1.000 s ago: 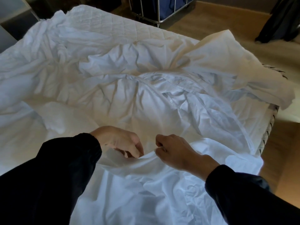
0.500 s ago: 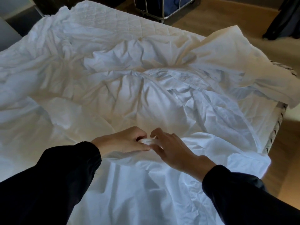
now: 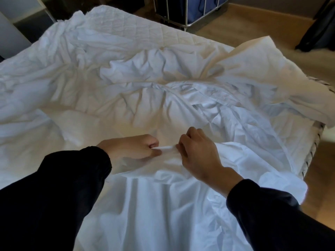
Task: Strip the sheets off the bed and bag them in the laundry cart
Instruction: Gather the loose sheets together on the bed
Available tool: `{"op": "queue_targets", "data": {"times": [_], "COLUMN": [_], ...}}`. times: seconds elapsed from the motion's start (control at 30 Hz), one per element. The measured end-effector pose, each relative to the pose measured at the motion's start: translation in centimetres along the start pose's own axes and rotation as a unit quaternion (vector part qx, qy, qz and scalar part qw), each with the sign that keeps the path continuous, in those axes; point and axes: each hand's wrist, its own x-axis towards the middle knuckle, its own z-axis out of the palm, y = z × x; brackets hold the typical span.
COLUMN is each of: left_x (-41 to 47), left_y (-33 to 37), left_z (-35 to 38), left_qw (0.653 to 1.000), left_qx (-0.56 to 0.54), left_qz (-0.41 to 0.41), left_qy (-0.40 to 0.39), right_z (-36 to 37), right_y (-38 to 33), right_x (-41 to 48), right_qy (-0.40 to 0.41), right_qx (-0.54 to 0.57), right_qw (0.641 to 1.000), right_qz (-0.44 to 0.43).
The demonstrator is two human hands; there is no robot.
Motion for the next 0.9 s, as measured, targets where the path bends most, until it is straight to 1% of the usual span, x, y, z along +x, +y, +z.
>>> {"op": "queue_targets", "data": {"times": [0.07,0.17,0.23,0.3,0.4,0.47,0.53,0.6,0.67,0.73,0.8,0.9], "left_x": [0.4,0.0,-0.6,-0.8,-0.5,0.0,0.1,0.2,0.2,0.0,-0.4,-1.1], "left_y": [-1.6,-4.9,-6.8,-7.7,-8.0,-7.7,-7.0,-6.5,-6.5,-6.8,-6.8,-6.6], "left_z": [0.6,0.7,0.7,1.3,3.2,4.3,4.9,5.3,5.0,4.3,3.6,3.6], "left_qw": [0.999,0.993,0.993,0.994,0.989,0.989,0.994,0.996,0.997,0.998,0.996,0.995], "left_qx": [0.041,0.087,0.054,0.035,0.108,0.124,0.082,0.038,0.021,-0.042,-0.09,-0.094], "left_qz": [-0.008,-0.066,-0.104,-0.106,-0.104,-0.075,-0.054,-0.062,-0.065,-0.05,-0.027,0.005], "left_qy": [0.008,0.036,0.03,0.019,-0.017,-0.026,-0.04,-0.044,-0.029,-0.016,-0.004,0.014], "right_z": [0.4,0.8,1.1,1.5,2.3,2.6,2.8,2.9,3.1,3.3,3.4,3.1], "right_y": [0.4,2.1,3.2,3.6,3.0,2.7,2.5,2.4,2.7,3.2,3.2,2.1], "right_x": [-0.5,-1.1,-1.7,-2.4,-2.6,-2.4,-2.2,-2.1,-2.2,-2.1,-2.1,-1.8], "right_qy": [-0.013,-0.028,-0.029,-0.013,0.004,0.012,0.016,0.011,0.0,-0.017,-0.063,-0.151], "right_qx": [-0.025,-0.059,-0.06,-0.035,0.01,0.057,0.097,0.109,0.089,0.04,-0.001,-0.037], "right_qw": [1.0,0.997,0.997,0.999,1.0,0.998,0.995,0.994,0.996,0.998,0.995,0.982], "right_qz": [-0.001,0.033,0.034,0.015,0.01,0.02,0.021,0.018,0.027,0.048,0.082,0.111]}}
